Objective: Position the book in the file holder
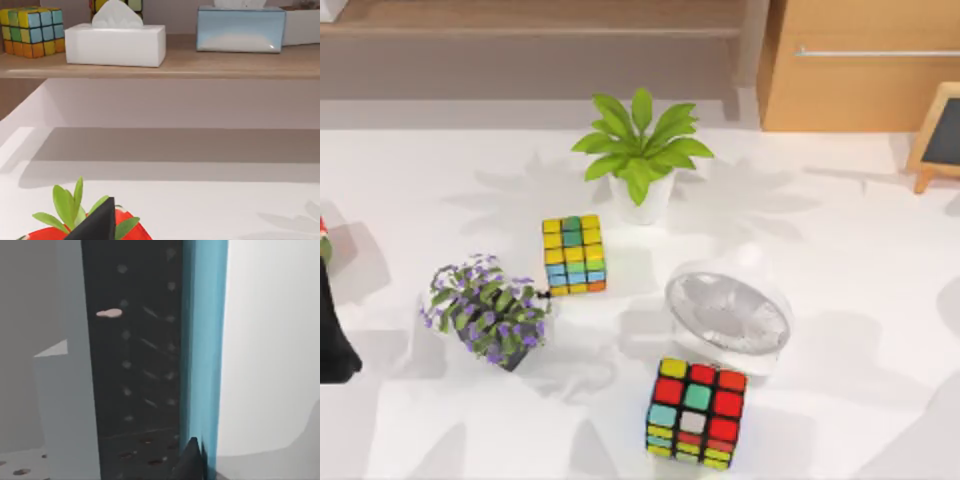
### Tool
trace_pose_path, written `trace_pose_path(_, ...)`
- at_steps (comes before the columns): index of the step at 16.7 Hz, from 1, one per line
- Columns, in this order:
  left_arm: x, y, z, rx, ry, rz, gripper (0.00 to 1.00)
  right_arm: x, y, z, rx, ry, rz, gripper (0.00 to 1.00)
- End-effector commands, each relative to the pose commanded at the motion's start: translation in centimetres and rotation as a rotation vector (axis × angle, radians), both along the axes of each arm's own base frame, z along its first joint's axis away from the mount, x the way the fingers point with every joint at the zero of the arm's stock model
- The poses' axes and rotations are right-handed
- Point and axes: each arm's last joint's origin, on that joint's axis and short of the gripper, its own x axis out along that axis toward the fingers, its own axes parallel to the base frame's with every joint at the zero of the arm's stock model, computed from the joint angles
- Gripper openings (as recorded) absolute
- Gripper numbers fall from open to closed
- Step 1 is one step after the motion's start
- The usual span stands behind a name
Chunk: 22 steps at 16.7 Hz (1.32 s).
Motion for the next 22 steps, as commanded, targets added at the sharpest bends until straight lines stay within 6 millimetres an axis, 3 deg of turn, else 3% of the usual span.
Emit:
trace_pose_path(3, 0.00, 0.00, 0.00, 0.000, 0.000, 0.000, 1.00, 0.00, 0.00, 0.00, 0.000, 0.000, 0.000, 0.00)
trace_pose_path(16, 0.00, 0.00, 0.00, 0.000, 0.000, 0.000, 1.00, 0.00, 0.00, 0.00, 0.000, 0.000, 0.000, 0.98)
trace_pose_path(22, 0.00, 0.00, 0.00, 0.000, 0.000, 0.000, 1.00, 0.00, 0.00, 0.00, 0.000, 0.000, 0.000, 1.00)
